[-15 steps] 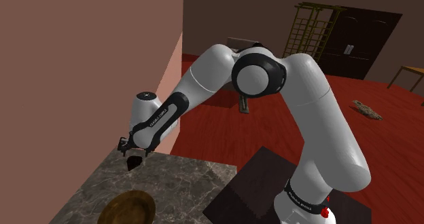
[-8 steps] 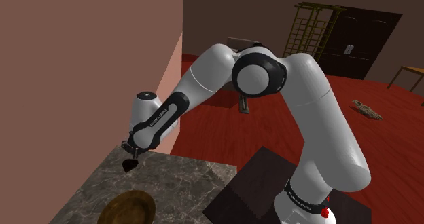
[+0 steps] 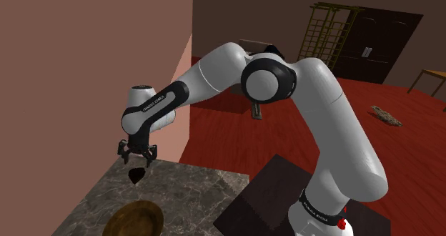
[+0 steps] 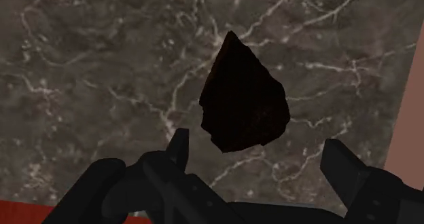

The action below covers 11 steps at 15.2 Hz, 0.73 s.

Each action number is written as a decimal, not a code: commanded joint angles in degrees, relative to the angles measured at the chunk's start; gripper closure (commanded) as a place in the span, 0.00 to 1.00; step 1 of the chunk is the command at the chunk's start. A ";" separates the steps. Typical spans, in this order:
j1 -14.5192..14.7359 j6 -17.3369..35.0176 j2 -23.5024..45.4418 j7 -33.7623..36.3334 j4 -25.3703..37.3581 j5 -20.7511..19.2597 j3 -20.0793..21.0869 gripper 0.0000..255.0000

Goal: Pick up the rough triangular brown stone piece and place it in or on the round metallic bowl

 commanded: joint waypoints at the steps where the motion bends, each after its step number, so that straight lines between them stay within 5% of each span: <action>1: -1.07 -8.78 1.50 4.38 4.85 3.23 0.91 0.00; 11: -0.32 -5.29 5.31 4.29 5.31 3.44 1.25 0.00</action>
